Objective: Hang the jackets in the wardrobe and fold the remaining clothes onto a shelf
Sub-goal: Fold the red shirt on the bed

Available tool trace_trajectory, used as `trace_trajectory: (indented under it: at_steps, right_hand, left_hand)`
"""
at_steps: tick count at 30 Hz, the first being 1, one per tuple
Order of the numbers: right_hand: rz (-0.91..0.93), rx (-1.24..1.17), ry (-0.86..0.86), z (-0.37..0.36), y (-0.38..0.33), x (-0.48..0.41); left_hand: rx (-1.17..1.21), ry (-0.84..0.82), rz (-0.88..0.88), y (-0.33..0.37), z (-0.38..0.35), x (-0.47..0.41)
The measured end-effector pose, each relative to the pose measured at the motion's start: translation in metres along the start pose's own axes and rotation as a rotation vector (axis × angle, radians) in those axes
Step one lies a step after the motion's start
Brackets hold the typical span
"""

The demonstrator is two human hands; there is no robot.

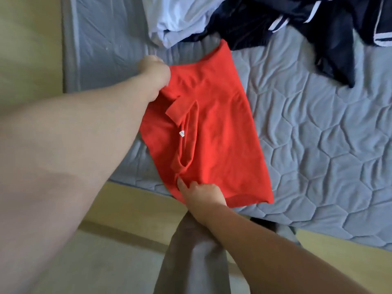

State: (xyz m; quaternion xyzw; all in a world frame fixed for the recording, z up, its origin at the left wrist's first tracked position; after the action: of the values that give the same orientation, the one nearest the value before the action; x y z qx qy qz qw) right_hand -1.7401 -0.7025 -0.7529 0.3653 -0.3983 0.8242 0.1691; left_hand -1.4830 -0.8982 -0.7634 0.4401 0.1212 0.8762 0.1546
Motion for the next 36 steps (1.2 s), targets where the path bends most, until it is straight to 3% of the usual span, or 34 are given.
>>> trace_trajectory:
  at_steps: [5,8,10,12,16,19,22,26,29,31,34,36]
  right_hand:
    - [-0.055,0.231,-0.118,-0.027,0.002,-0.021]
    - [-0.122,0.032,-0.013,-0.022,0.012,-0.014]
    - [-0.246,-0.115,0.039,-0.018,0.025,-0.009]
    - [-0.316,-0.11,0.012,-0.02,0.029,-0.007]
    - [-0.268,-0.043,-0.105,-0.028,0.018,-0.01]
    - [-0.234,-0.082,-0.115,-0.025,0.027,-0.005]
    - [-0.235,-0.028,-0.144,-0.023,0.046,0.01]
    - [-0.359,-0.047,-0.22,-0.033,0.079,0.031]
    - [-0.482,-0.286,-0.3,-0.046,0.095,0.046]
    - [-0.516,-0.611,-0.334,-0.061,0.092,0.052]
    - [-0.618,-1.163,-0.288,-0.085,0.076,0.057]
    - [-0.639,-1.425,-0.233,-0.1,0.06,0.054]
  left_hand:
    - [0.02,0.089,0.102,-0.094,0.008,-0.006]
    - [0.027,0.21,-0.05,-0.106,0.007,0.02]
    - [0.056,0.073,-0.068,-0.117,-0.019,0.035]
    - [0.051,-0.101,-0.071,-0.125,-0.049,0.057]
    - [-0.125,-0.254,-0.152,-0.133,-0.097,0.106]
    - [-0.192,-0.192,-0.136,-0.151,-0.112,0.129]
    - [-0.125,-0.145,-0.018,-0.173,-0.118,0.148]
    - [0.033,0.025,-0.041,-0.173,-0.113,0.163]
    - [0.336,0.161,0.183,-0.199,-0.102,0.163]
    - [0.439,0.119,0.32,-0.219,-0.105,0.161]
    - [0.248,-0.029,0.383,-0.231,-0.099,0.151]
    - [0.087,-0.033,0.408,-0.228,-0.082,0.138]
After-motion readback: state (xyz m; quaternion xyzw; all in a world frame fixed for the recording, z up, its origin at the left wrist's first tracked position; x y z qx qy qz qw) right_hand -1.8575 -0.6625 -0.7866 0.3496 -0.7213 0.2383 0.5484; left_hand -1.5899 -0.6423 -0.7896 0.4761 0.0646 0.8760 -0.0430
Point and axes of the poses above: each hand's wrist, its own x-axis away from the middle knuckle, its own z-axis out of the back of the hand, y = z × x, the point moved 8 cm from there along -x, towards the middle knuckle, and after that the axes turned 15 degrees about -y, right-handed, at the moved point
